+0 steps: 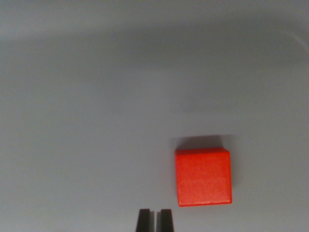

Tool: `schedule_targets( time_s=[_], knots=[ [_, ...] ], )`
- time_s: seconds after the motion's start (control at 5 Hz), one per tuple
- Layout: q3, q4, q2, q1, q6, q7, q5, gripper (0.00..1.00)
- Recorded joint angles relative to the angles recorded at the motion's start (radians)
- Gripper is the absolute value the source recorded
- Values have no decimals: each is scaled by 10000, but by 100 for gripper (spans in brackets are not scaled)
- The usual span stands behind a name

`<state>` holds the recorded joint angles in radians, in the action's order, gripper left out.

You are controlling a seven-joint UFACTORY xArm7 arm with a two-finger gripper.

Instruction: Reach red block

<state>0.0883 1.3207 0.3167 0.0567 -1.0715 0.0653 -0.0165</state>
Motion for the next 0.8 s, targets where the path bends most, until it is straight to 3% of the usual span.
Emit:
schedule_targets(
  time_s=[0.2, 0.4, 0.6, 0.8],
  knots=[
    [53, -194, 248, 66, 435, 24, 14, 0],
    [53, -194, 248, 66, 435, 24, 14, 0],
    [103, -377, 482, 128, 844, 47, 28, 0],
    [103, -377, 482, 128, 844, 47, 28, 0]
  ],
)
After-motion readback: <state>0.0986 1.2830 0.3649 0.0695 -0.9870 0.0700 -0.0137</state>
